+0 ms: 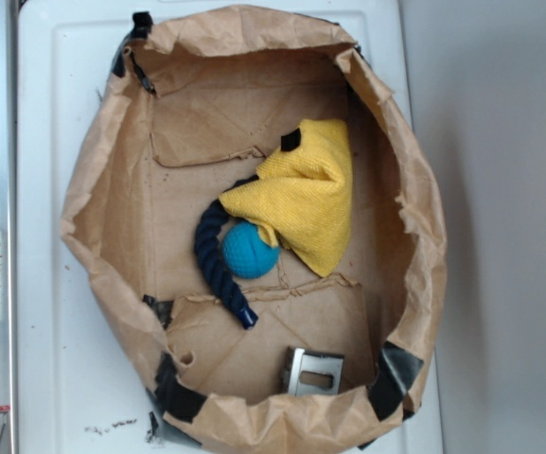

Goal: Grab the yellow cloth.

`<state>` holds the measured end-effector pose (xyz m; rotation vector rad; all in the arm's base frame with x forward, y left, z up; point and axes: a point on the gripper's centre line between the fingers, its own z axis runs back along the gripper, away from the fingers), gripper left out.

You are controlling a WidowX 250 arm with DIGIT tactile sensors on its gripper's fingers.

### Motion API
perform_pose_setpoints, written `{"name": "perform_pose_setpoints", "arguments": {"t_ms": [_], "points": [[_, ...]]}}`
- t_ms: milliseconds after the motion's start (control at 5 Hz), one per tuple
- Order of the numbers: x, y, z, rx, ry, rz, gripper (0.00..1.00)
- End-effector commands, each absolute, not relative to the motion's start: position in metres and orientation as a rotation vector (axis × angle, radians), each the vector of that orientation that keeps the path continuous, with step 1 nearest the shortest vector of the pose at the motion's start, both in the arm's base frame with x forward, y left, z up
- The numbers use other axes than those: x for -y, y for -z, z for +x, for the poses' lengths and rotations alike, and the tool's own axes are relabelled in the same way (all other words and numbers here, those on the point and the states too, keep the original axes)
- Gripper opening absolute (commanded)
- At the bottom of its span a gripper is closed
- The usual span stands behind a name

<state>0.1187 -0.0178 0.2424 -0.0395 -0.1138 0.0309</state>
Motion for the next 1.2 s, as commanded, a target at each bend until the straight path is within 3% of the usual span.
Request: {"name": "perform_pose_setpoints", "arguments": {"t_ms": [0,400,600,800,1000], "points": [[0.018,-0.242,0.119,0.114,-0.031,-0.040,1.00],[-0.009,-0.213,0.193,0.182,-0.065,-0.019,1.00],[-0.032,-0.202,0.223,0.257,-0.093,-0.026,1.00],[-0.062,-0.188,0.238,0.303,-0.189,-0.029,1.00],[-0.081,-0.167,0.257,0.249,-0.289,0.001,1.00]]}}
